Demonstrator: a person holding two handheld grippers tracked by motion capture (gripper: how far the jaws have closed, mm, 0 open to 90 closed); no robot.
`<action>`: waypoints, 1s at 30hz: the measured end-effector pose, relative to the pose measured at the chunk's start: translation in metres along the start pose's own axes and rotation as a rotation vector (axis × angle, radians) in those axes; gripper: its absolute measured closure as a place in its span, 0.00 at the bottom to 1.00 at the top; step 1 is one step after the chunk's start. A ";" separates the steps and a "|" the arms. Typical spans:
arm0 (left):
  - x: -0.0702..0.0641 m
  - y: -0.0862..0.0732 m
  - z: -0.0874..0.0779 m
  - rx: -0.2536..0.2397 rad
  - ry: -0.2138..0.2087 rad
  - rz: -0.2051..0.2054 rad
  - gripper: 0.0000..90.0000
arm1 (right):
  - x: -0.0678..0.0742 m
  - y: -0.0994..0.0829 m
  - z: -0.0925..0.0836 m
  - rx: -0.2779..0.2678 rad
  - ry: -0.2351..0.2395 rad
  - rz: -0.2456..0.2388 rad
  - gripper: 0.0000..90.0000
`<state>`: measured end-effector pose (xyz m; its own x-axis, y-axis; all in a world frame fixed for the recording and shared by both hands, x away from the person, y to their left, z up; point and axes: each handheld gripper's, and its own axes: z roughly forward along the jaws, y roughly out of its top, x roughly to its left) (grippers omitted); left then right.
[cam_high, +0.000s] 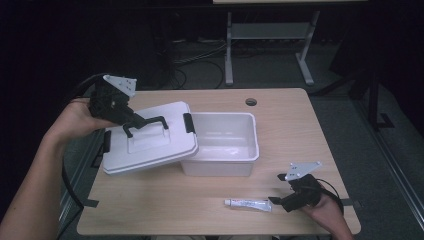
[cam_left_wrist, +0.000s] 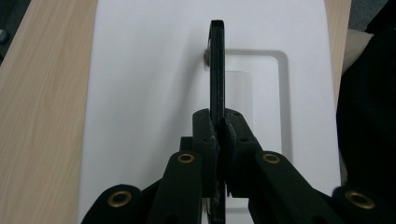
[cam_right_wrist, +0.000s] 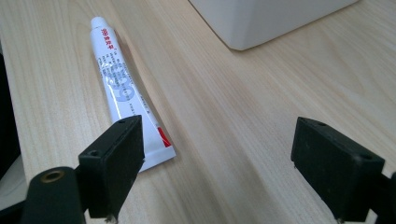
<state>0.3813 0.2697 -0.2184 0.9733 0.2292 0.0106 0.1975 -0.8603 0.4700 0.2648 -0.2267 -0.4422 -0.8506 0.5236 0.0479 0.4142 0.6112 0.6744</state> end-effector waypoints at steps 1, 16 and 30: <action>0.000 0.000 0.000 0.000 0.000 0.000 0.94 | 0.000 0.000 0.000 -0.001 -0.001 0.001 0.18; -0.006 -0.048 -0.003 -0.026 0.012 -0.071 0.94 | 0.003 0.000 0.001 0.004 -0.001 -0.005 0.18; -0.009 -0.082 0.006 -0.020 0.020 -0.133 0.94 | 0.006 0.002 0.003 0.007 -0.006 -0.017 0.18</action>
<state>0.3574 0.3352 -0.2626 0.9363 0.3494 -0.0357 0.3217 -0.8125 0.4861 0.2614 -0.2206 -0.4433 -0.8558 0.5163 0.0320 0.4018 0.6245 0.6698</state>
